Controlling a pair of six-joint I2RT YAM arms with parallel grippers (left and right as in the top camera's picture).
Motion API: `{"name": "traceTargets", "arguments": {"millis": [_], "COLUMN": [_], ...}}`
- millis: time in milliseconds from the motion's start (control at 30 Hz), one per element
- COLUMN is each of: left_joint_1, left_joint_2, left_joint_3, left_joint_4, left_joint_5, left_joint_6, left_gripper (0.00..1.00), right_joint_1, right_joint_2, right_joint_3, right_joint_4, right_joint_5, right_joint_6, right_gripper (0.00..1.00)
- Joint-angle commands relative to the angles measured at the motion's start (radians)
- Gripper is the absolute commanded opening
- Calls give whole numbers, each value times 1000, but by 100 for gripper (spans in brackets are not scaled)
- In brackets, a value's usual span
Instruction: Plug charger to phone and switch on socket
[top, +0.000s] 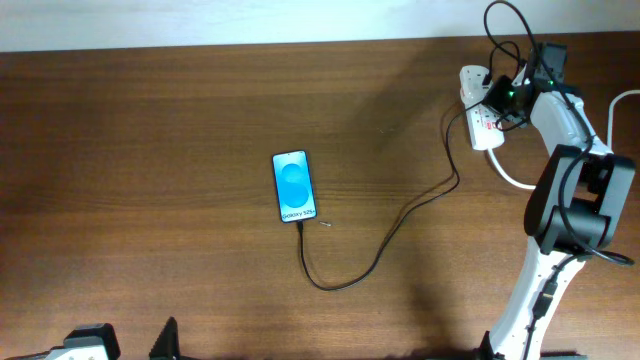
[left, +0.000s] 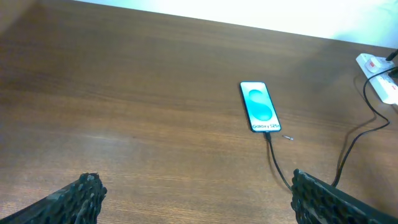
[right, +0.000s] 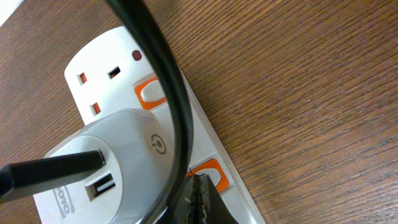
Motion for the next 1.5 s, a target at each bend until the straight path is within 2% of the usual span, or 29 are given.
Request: {"name": "traceTargets", "arguments": {"millis": [0, 300, 467, 667, 967, 1033, 1167, 1467], "left_joint_1": [-5, -5, -5, -5, -5, -5, -5, -5], "left_joint_2": [-6, -7, -7, -7, -7, -6, -7, -7], "left_joint_3": [-10, -10, -10, -10, -10, -10, -10, -10], "left_joint_4": [3, 3, 3, 3, 3, 3, 3, 3], "left_joint_5": [-7, -8, -8, -8, -8, -8, -8, -8], "left_joint_6": [-10, -10, -10, -10, -10, -10, -11, -10], "left_gripper": [99, 99, 99, 99, 99, 99, 99, 99], "right_joint_1": [123, 92, 68, -36, -185, -188, -168, -99], "right_joint_2": [249, 102, 67, 38, -125, -120, -113, -48], "right_joint_3": [-92, 107, 122, 122, 122, 121, 121, 108], "right_joint_4": [-37, -292, -338, -393, -398, -376, -323, -258], "right_joint_5": [-65, -9, 68, 67, 26, -47, -189, -126], "right_joint_6": [-18, -68, -63, -41, -45, -47, -139, -149], "right_gripper": [4, 4, 4, 4, 4, 4, 4, 4]}}
